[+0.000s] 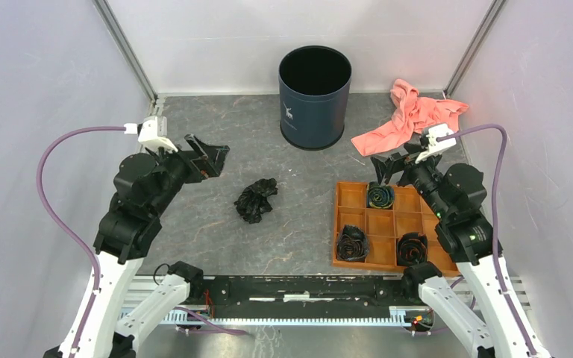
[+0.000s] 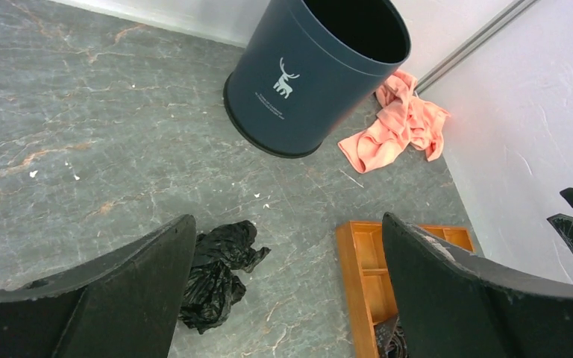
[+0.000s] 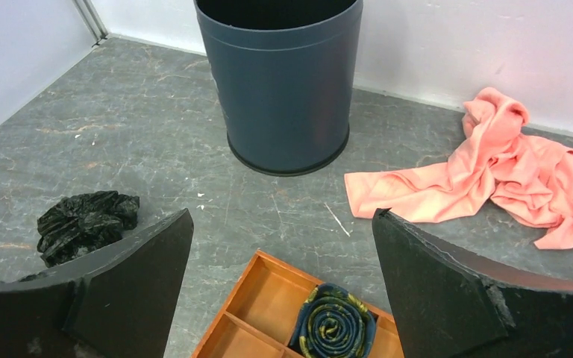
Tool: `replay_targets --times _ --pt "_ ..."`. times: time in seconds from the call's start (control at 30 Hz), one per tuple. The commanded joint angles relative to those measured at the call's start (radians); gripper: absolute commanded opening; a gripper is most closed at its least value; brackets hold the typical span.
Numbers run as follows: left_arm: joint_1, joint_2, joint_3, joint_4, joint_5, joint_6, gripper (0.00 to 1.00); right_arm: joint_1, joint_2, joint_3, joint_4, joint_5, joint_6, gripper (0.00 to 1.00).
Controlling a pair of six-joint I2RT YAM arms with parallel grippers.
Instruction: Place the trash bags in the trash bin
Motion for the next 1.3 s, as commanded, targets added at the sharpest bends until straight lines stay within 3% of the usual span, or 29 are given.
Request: replay_targets --times 0.0,0.33,0.5,0.6,0.77,0.97,1.13,1.27 --pt "0.019 0.023 0.049 -0.063 0.013 -0.005 1.00 0.016 0.015 -0.022 0.074 0.022 0.036 0.98" --pt "0.036 0.095 -0.003 -0.196 -0.048 -0.005 1.00 0.030 0.023 -0.176 0.225 -0.050 0.136 0.98" --pt "0.039 0.068 -0.134 -0.148 0.033 -0.010 1.00 0.036 0.138 -0.260 0.345 -0.272 0.211 0.98" --pt "0.040 0.052 -0.240 -0.072 0.107 -0.048 1.00 0.105 0.240 -0.273 0.384 -0.339 0.219 0.98" --pt "0.041 0.086 -0.417 0.102 0.232 -0.140 1.00 0.350 0.386 -0.267 0.440 -0.231 0.203 0.98" --pt "0.042 0.163 -0.545 0.272 0.235 -0.257 1.00 0.554 0.587 -0.293 0.596 -0.190 0.254 0.96" --pt "0.043 0.232 -0.570 0.347 0.197 -0.278 1.00 0.693 0.709 -0.229 0.438 0.055 0.187 0.93" --pt "0.042 0.285 -0.586 0.382 0.179 -0.284 1.00 0.716 0.727 -0.248 0.288 0.274 0.151 0.92"
